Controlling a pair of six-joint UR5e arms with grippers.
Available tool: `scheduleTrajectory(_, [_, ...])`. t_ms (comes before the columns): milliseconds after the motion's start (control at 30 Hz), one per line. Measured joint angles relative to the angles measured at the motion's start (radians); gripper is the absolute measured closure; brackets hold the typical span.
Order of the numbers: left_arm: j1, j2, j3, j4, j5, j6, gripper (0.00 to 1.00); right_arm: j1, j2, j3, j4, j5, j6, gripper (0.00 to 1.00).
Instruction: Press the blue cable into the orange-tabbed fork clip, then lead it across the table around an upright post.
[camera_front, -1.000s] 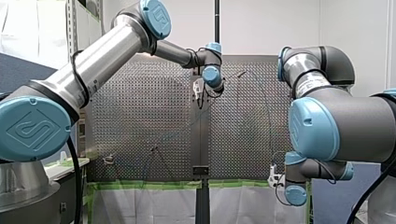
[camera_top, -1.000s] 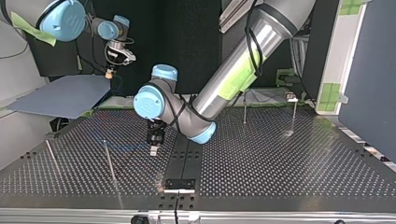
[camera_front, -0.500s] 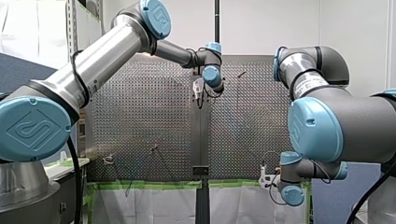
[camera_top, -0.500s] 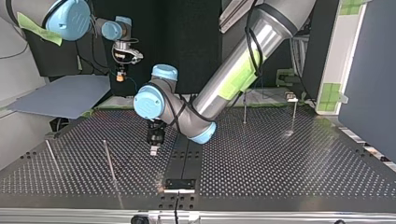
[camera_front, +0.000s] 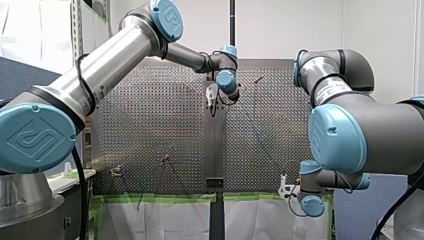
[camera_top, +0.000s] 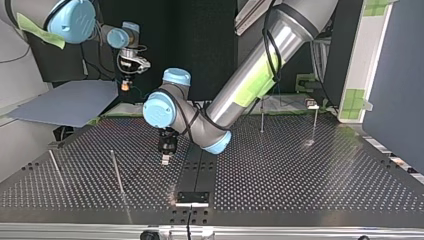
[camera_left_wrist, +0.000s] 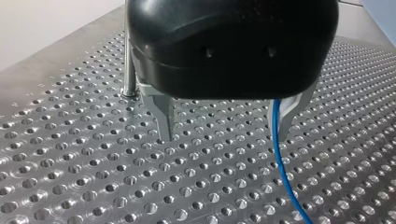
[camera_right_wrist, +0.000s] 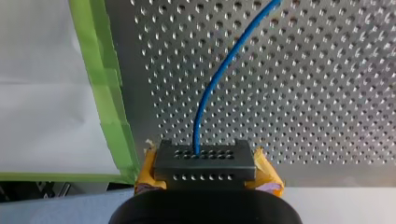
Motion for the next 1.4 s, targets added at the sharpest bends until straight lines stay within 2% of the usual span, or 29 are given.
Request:
scheduleTrajectory(100, [0.0,-0.001,0.0,0.0,0.0,0.0,0.0,-0.004,0.0,-0.009,0.023,0.028,0.016,1.0])
scheduleTrajectory(267, [0.0,-0.001,0.0,0.0,0.0,0.0,0.0,-0.015,0.001,-0.012,0.062,0.081,0.053,1.0])
scheduleTrajectory(400, [0.001,-0.001,0.0,-0.003,0.0,0.0,0.0,-0.03,0.002,-0.013,0.072,0.12,0.066,1.0])
scheduleTrajectory(500, [0.0,-0.001,0.0,-0.021,-0.006,0.009,0.0,-0.037,0.002,-0.014,0.071,0.131,0.069,1.0])
scheduleTrajectory(633, [0.001,-0.001,0.0,-0.056,-0.034,0.038,0.0,-0.042,0.002,-0.022,0.076,0.127,0.066,1.0])
scheduleTrajectory(833, [0.0,-0.001,0.0,-0.113,-0.09,0.094,0.0,-0.042,0.001,-0.035,0.092,0.102,0.056,1.0])
scheduleTrajectory(1100, [-0.008,-0.001,0.0,-0.194,-0.159,0.159,0.0,-0.037,0.0,-0.041,0.093,0.084,0.053,1.0])
scheduleTrajectory(1233, [-0.012,-0.001,0.0,-0.235,-0.141,0.163,0.0,-0.036,-0.001,-0.05,0.094,0.075,0.048,1.0])
scheduleTrajectory(1400, [-0.014,0.001,0.0,-0.285,-0.095,0.162,0.0,-0.035,-0.001,-0.061,0.102,0.066,0.043,1.0])
